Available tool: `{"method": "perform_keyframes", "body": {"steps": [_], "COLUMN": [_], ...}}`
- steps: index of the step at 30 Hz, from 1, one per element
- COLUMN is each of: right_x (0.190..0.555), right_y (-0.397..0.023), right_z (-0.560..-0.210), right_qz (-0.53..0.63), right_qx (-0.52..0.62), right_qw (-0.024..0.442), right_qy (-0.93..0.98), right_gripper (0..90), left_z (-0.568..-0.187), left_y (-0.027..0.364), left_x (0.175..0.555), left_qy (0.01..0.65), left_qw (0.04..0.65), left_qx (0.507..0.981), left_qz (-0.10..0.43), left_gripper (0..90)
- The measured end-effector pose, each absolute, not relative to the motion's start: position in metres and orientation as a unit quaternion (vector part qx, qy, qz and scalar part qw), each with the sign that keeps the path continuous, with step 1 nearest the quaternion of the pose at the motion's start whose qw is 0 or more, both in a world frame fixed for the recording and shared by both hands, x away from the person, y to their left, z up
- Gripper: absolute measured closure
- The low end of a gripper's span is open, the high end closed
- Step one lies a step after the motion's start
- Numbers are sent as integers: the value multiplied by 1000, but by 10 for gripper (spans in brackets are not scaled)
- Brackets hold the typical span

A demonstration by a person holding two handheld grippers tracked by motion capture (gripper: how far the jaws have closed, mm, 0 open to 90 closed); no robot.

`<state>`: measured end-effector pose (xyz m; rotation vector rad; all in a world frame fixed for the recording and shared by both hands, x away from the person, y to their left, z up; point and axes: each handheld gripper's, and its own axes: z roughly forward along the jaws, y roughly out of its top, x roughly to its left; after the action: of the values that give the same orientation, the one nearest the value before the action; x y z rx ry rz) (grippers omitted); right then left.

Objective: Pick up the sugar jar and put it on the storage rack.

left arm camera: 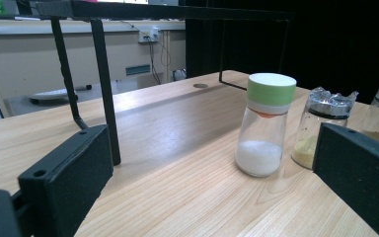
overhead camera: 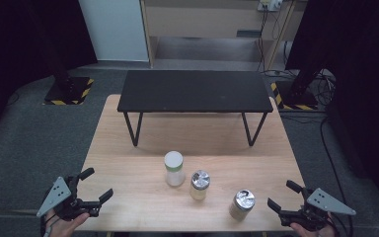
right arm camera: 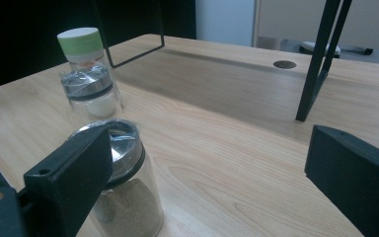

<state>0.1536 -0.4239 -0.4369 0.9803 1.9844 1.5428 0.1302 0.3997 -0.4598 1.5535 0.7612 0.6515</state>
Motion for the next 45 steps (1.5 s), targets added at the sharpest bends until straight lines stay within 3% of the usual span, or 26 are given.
{"method": "perform_keyframes", "body": {"steps": [45], "right_x": [151], "right_y": [-428], "right_z": [-439], "right_qz": [568], "right_qx": [368], "right_qw": [216], "right_qy": [704], "right_gripper": [48], "left_z": [-460], "left_y": [401], "left_x": [135], "left_qy": [316], "left_qw": [610], "left_qx": [677], "left_qz": [265], "left_gripper": [11]}}
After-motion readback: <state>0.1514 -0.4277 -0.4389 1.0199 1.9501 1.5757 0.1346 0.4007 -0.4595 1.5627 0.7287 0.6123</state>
